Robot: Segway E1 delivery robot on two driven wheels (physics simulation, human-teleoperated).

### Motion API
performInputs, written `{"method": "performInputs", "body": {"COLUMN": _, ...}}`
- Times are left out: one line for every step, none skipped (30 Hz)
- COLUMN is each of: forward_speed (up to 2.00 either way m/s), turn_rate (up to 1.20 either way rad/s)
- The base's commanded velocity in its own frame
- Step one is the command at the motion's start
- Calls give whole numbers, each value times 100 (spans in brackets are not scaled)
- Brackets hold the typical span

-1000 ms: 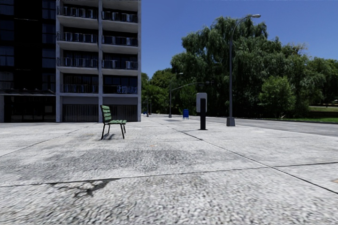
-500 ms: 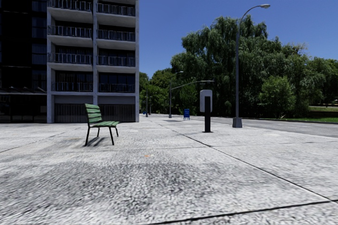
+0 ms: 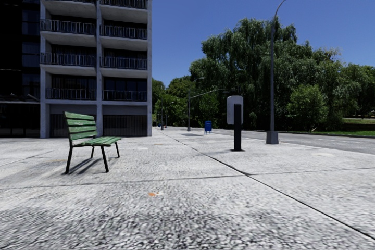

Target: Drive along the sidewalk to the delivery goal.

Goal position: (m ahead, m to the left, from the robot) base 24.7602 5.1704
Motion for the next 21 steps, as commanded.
{"method": "performInputs", "body": {"forward_speed": 200, "turn_rate": 0}}
{"method": "performInputs", "body": {"forward_speed": 200, "turn_rate": 0}}
{"method": "performInputs", "body": {"forward_speed": 200, "turn_rate": 0}}
{"method": "performInputs", "body": {"forward_speed": 200, "turn_rate": 0}}
{"method": "performInputs", "body": {"forward_speed": 200, "turn_rate": 0}}
{"method": "performInputs", "body": {"forward_speed": 200, "turn_rate": 0}}
{"method": "performInputs", "body": {"forward_speed": 200, "turn_rate": 0}}
{"method": "performInputs", "body": {"forward_speed": 200, "turn_rate": 0}}
{"method": "performInputs", "body": {"forward_speed": 200, "turn_rate": 0}}
{"method": "performInputs", "body": {"forward_speed": 200, "turn_rate": 0}}
{"method": "performInputs", "body": {"forward_speed": 200, "turn_rate": 0}}
{"method": "performInputs", "body": {"forward_speed": 200, "turn_rate": 0}}
{"method": "performInputs", "body": {"forward_speed": 200, "turn_rate": 0}}
{"method": "performInputs", "body": {"forward_speed": 200, "turn_rate": 0}}
{"method": "performInputs", "body": {"forward_speed": 200, "turn_rate": 0}}
{"method": "performInputs", "body": {"forward_speed": 200, "turn_rate": 0}}
{"method": "performInputs", "body": {"forward_speed": 200, "turn_rate": 0}}
{"method": "performInputs", "body": {"forward_speed": 200, "turn_rate": 0}}
{"method": "performInputs", "body": {"forward_speed": 200, "turn_rate": 0}}
{"method": "performInputs", "body": {"forward_speed": 200, "turn_rate": 0}}
{"method": "performInputs", "body": {"forward_speed": 200, "turn_rate": 0}}
